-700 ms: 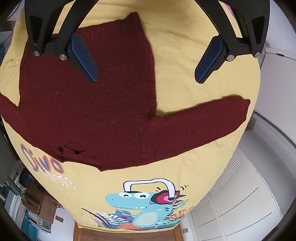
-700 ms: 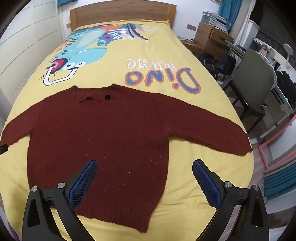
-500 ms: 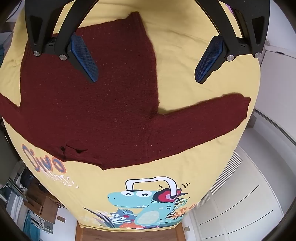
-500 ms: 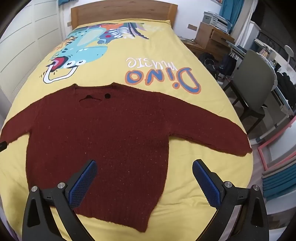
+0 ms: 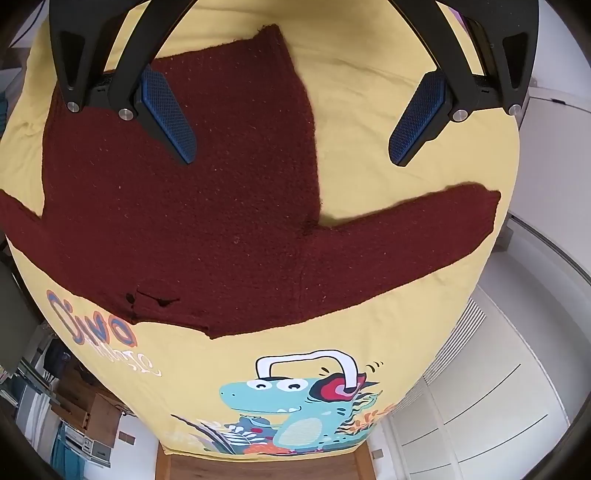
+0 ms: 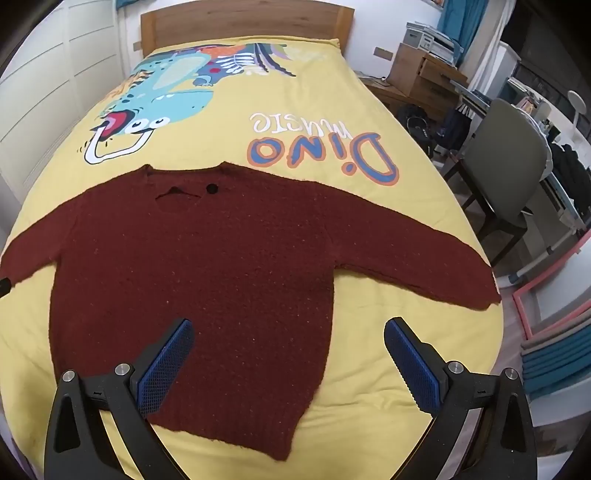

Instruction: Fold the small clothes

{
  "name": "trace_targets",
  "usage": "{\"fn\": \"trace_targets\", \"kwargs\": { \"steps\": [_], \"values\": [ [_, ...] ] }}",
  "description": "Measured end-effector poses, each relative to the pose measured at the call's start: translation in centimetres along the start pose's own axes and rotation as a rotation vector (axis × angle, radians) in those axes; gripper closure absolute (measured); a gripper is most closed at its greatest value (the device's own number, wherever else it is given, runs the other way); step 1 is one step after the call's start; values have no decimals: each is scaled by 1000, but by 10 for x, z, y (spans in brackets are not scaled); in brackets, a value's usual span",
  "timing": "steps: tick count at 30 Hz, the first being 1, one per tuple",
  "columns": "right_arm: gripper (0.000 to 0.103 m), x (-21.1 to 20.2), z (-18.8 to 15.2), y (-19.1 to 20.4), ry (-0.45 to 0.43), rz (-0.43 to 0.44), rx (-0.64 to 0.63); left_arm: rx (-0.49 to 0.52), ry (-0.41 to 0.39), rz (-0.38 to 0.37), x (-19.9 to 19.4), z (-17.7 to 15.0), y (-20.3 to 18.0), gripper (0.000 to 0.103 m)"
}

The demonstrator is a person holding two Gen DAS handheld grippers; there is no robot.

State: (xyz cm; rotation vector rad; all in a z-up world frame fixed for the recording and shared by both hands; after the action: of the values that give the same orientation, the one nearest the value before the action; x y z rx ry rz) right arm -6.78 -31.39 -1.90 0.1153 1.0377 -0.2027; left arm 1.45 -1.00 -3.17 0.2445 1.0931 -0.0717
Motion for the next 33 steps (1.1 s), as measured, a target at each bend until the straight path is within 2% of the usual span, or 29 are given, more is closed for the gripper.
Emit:
{"fn": "trace_targets", "kwargs": {
  "steps": [33],
  "values": [
    [1, 1, -6, -3, 22, -22, -27, 3, -9, -11, -5, 0, -1, 1]
  ]
}}
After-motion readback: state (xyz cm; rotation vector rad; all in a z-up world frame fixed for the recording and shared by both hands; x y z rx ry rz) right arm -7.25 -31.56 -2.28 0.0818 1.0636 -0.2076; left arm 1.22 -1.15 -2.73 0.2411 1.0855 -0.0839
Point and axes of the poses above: each gripper's, at about its wrist camera, not at the fingertips, and x roughly the way its jaws point, y to its left, z to its top, the point moved 4 cm from there along x, roughly the way its jaws point, and after that the axes turned 5 degrees about z, right-handed, at the moved point
